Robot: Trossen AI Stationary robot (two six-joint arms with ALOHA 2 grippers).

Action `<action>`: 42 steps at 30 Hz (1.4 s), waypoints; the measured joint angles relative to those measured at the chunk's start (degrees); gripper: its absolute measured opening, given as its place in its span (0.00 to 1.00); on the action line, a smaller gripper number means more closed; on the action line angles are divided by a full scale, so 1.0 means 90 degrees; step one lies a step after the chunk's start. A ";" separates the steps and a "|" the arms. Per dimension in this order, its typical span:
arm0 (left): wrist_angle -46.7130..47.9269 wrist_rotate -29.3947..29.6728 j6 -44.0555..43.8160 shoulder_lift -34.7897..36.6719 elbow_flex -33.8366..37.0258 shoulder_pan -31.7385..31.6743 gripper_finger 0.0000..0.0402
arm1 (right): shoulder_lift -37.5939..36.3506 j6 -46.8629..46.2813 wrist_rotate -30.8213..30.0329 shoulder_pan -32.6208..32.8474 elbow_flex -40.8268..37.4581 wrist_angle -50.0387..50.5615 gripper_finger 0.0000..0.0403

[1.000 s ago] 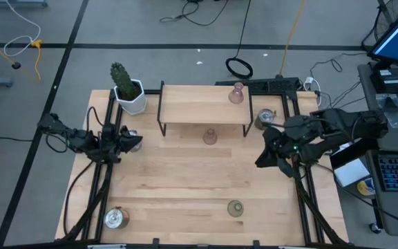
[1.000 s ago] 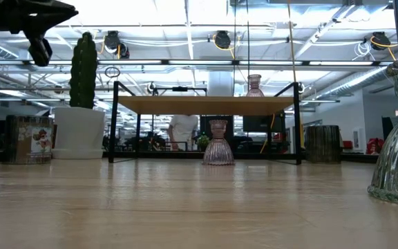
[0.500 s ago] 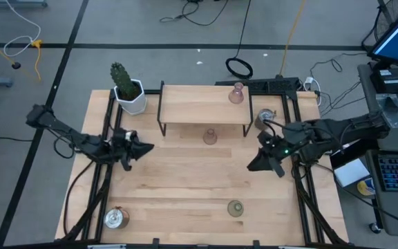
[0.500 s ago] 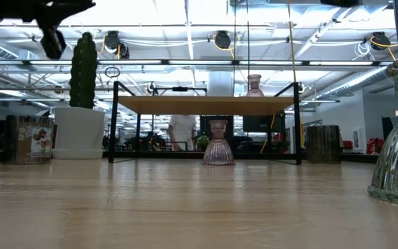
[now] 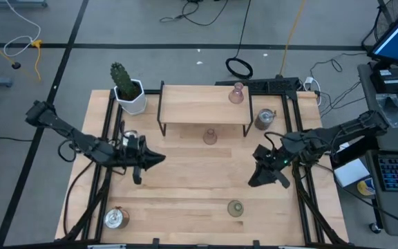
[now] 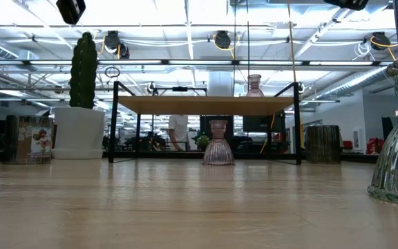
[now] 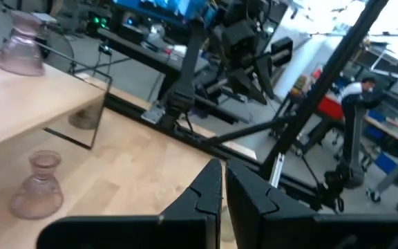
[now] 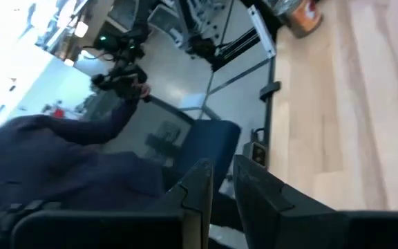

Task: Pick & Place candle stick holders
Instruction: Put the green scented candle on the shelf

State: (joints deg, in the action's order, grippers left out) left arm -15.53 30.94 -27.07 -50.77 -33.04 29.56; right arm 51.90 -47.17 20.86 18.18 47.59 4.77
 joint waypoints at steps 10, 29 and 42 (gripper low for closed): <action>-0.0028 -0.0002 -0.0022 -0.0585 -0.0064 0.0357 0.05 | 0.0361 0.0173 -0.0375 0.0752 0.0037 0.0311 0.12; 0.0035 0.0059 0.0328 -0.0592 -0.0065 0.0338 0.05 | 0.1630 0.1195 -0.1511 0.1571 0.2140 0.3843 0.12; 0.1425 0.0124 0.0317 0.0353 -0.0068 -0.0008 0.05 | 0.2119 0.1356 -0.1856 0.1578 0.2942 0.4944 0.12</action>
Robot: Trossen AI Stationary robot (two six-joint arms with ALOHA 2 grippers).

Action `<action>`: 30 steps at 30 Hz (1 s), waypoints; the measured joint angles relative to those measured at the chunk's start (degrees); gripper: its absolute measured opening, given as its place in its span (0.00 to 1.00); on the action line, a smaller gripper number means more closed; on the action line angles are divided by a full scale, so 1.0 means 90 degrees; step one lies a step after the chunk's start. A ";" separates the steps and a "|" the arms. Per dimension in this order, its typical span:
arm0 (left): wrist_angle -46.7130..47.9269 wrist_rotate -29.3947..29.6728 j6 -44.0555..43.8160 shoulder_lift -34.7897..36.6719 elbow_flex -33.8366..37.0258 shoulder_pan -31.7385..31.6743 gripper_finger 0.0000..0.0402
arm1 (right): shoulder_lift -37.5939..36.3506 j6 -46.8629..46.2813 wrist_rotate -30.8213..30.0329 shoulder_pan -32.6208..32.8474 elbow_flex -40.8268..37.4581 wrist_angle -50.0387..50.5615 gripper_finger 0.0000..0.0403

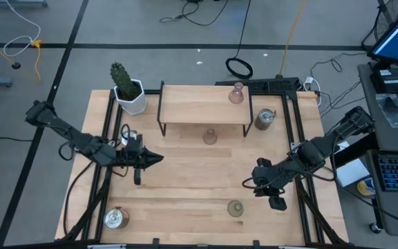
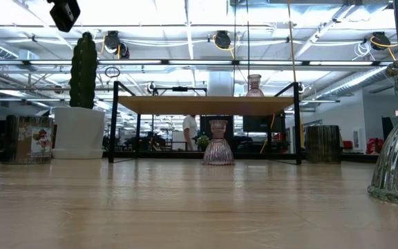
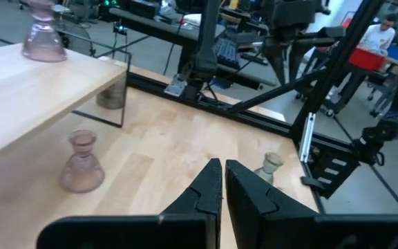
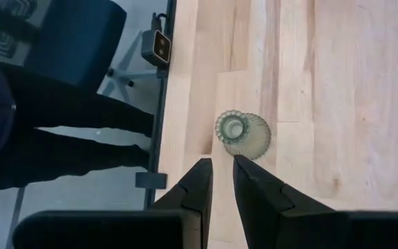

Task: Pick & Place candle stick holders
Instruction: Put the green scented candle on the shelf

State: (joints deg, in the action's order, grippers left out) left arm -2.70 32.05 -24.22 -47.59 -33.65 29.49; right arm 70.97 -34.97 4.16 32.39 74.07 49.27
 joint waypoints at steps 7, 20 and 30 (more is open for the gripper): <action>0.0807 0.0010 -0.0027 0.0721 0.0000 -0.0073 0.05 | 0.0303 -0.0049 -0.0303 -0.0003 0.0366 0.0662 0.12; 0.1232 0.0005 0.0134 0.0830 0.0000 -0.0073 0.05 | 0.0560 -0.0477 0.0039 -0.0088 0.0385 0.0884 0.12; 0.1237 -0.0066 0.0140 0.0830 0.0000 -0.0056 0.05 | 0.0558 -0.0723 0.0222 -0.0200 0.0385 0.0660 0.12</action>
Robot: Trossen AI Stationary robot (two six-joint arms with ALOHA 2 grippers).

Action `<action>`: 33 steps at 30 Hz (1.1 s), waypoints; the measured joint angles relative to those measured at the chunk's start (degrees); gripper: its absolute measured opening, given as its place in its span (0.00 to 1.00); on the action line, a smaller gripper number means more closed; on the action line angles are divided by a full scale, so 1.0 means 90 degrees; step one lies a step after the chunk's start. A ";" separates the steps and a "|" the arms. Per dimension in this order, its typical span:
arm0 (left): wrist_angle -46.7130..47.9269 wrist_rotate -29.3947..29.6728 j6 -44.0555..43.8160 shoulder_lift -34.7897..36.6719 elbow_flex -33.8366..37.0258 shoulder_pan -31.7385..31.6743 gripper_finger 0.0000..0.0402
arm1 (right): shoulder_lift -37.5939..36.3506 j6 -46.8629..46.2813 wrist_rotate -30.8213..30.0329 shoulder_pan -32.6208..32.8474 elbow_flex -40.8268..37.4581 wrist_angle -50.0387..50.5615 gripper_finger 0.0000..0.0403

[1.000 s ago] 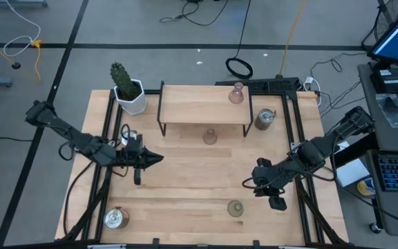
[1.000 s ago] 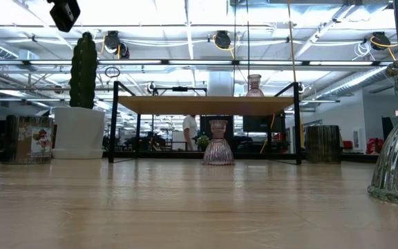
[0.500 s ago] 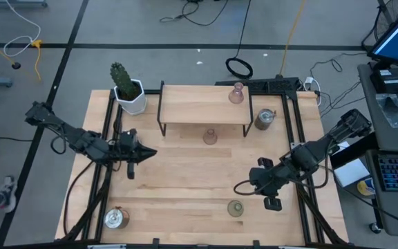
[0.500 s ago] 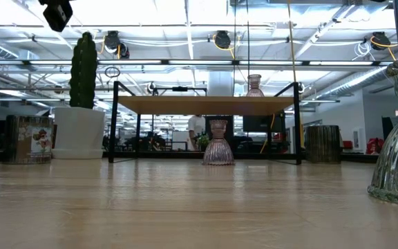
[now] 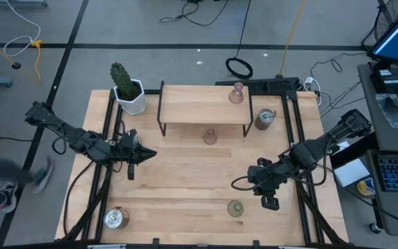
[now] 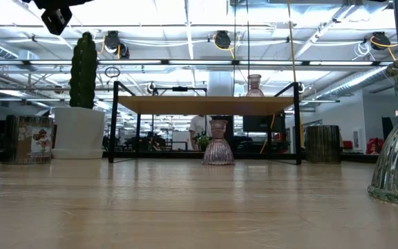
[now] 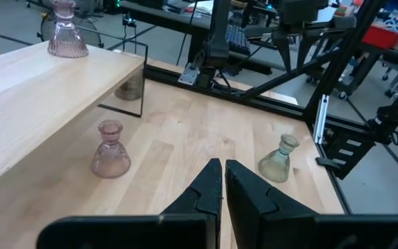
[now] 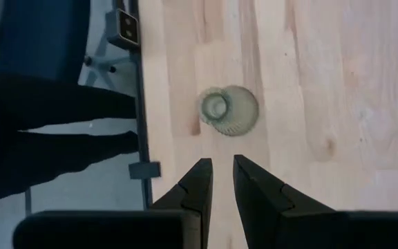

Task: Pick & Place candle stick holders
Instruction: Put the green scented candle on the shelf

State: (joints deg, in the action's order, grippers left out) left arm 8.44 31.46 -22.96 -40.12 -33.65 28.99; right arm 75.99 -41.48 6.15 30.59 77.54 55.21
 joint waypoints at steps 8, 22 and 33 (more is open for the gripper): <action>-0.0068 -0.0002 -0.0032 0.0000 0.0000 0.0000 0.05 | 0.0000 0.0013 -0.0005 0.0000 0.0000 -0.0937 0.12; -0.0166 -0.0892 0.0169 0.0076 0.0002 0.0000 0.05 | -0.0003 0.0514 -0.0017 0.0027 -0.0002 -0.1735 0.12; 0.0002 -0.1217 0.0881 0.0623 0.0102 0.0000 0.05 | 0.0162 -0.0368 -0.0525 0.0029 -0.0005 -0.1660 0.12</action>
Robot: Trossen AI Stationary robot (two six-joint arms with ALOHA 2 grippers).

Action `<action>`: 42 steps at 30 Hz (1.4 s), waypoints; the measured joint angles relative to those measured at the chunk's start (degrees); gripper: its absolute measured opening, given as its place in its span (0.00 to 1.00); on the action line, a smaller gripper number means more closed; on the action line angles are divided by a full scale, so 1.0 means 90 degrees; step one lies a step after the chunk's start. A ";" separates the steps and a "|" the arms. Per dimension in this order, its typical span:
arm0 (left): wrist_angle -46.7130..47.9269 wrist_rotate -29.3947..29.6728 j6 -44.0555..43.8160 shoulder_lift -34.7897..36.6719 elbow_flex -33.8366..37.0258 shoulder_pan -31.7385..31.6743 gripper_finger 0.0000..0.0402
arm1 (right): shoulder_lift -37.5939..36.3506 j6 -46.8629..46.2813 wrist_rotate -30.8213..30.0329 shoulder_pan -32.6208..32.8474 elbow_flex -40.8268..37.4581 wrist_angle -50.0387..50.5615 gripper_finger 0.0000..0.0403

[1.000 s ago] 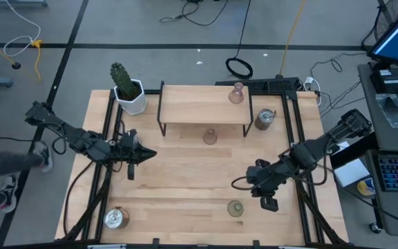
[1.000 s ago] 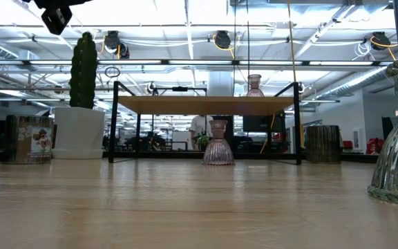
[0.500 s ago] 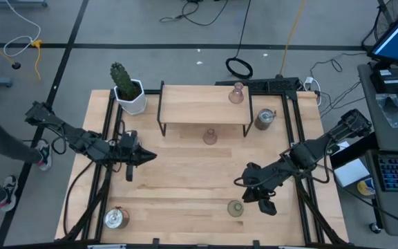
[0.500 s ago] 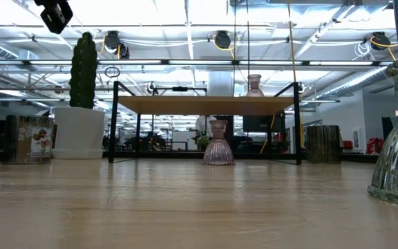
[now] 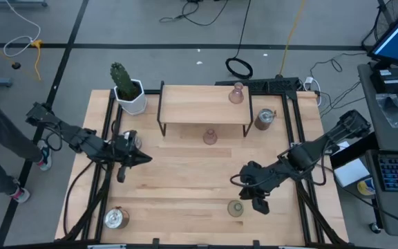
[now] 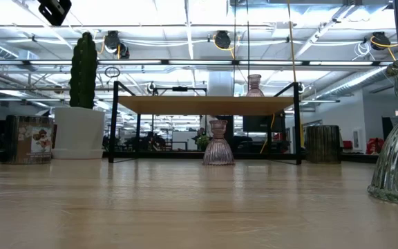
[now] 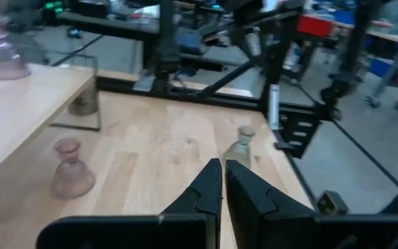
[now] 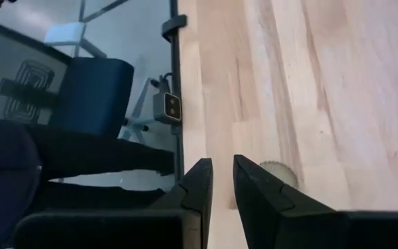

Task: Pick & Place candle stick holders
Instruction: Put the green scented candle on the shelf

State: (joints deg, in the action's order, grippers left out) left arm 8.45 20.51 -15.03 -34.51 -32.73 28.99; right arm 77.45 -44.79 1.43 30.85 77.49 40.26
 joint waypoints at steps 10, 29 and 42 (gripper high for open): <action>0.0003 -0.0662 -0.0015 0.0174 0.0000 0.0005 0.05 | 0.0620 -0.0393 0.0024 0.0321 -0.0002 0.0067 0.12; -0.0008 -0.1185 -0.0349 0.0171 0.0000 0.0010 0.05 | 0.0830 -0.0768 0.0189 0.0658 -0.0002 -0.0258 0.12; -0.0006 -0.1180 -0.0364 0.0171 0.0000 0.0007 0.05 | 0.0830 -0.0365 0.0182 0.0655 -0.0002 -0.0177 0.12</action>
State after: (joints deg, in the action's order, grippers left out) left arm 8.40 9.89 -18.31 -32.97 -32.73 29.06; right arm 84.93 -48.08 3.07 36.75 77.47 38.67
